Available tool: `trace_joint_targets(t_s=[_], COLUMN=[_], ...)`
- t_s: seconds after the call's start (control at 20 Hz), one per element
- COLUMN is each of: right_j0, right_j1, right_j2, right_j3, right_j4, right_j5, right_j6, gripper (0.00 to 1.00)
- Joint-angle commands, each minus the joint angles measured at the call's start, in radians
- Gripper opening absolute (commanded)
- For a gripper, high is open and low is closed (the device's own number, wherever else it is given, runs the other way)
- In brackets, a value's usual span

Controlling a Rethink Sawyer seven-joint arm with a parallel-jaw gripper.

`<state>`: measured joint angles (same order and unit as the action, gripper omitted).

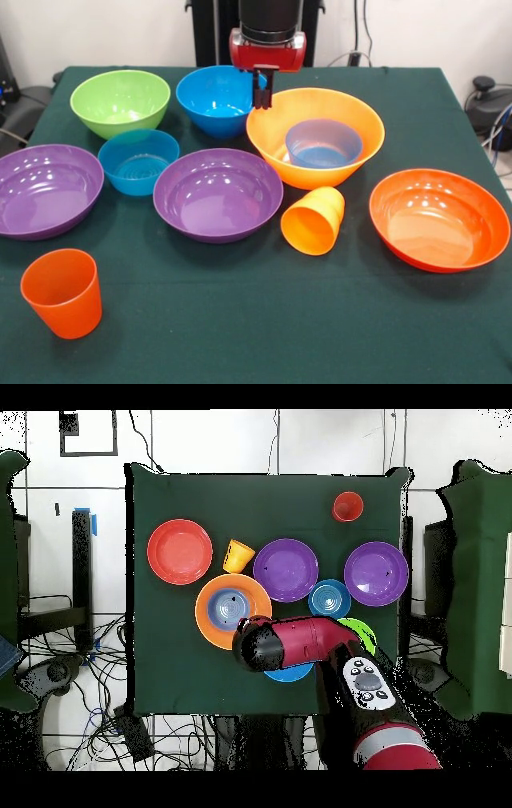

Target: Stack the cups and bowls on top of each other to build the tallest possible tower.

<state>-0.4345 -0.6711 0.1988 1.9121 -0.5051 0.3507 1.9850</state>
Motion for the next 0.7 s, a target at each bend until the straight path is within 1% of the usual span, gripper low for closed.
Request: trace_joint_targets(t_s=[0.05, 0.25, 0.45, 0.5, 0.6, 0.65, 0.7], right_j0=[0.01, 0.016, 0.008, 0.013, 0.033, 0.045, 0.045], right_j1=[0.033, 0.037, 0.033, 0.032, 0.031, 0.03, 0.03], right_j2=[0.059, 0.058, 0.066, 0.06, 0.034, 0.021, 0.02], right_j3=[-0.054, -0.06, -0.053, -0.055, -0.065, -0.071, -0.07], right_j4=[-0.083, -0.082, -0.079, -0.081, -0.094, -0.103, -0.106], right_j5=[0.044, 0.038, 0.0, 0.0, -0.044, -0.062, -0.065], right_j6=[-0.088, -0.08, -0.064, -0.062, -0.026, -0.011, -0.01], gripper=[0.0, 0.0, 0.0, 0.0, 0.0, 1.0, 1.0])
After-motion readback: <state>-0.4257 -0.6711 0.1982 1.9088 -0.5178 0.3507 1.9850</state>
